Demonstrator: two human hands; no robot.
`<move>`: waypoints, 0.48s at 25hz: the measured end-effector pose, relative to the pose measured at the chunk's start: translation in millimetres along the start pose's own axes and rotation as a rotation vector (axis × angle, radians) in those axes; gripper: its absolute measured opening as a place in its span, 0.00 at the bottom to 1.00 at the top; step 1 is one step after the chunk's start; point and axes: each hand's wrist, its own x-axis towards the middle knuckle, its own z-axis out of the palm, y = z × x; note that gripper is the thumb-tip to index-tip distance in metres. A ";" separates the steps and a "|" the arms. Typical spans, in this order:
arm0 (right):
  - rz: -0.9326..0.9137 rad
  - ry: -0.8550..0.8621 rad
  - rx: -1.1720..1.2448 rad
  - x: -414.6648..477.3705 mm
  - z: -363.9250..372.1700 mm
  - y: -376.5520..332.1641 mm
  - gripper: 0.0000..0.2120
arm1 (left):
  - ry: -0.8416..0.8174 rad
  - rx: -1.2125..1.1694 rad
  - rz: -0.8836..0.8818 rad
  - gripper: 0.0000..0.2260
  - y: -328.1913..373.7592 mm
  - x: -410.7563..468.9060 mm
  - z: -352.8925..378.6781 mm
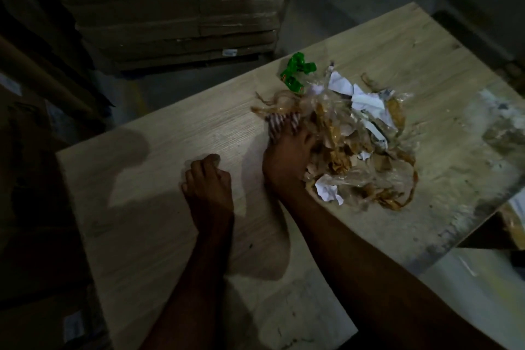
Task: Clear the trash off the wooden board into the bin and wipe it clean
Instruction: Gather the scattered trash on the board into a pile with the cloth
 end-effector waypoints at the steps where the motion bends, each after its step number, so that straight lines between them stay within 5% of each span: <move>1: -0.002 0.029 0.080 -1.2 -3.4 0.0 0.33 | -0.002 0.000 -0.006 0.12 0.3 0.0 -1.3; 6: -0.297 0.107 0.206 -3.7 -6.3 -44.1 0.22 | -0.003 0.058 0.014 0.13 2.1 -0.5 0.7; 9: -0.197 0.036 0.119 20.2 -2.2 -61.8 0.17 | 0.039 0.072 0.039 0.12 1.4 -1.3 2.4; 12: -0.012 0.023 0.156 26.3 -13.2 -23.8 0.34 | 0.041 0.067 0.037 0.12 3.1 -0.7 2.4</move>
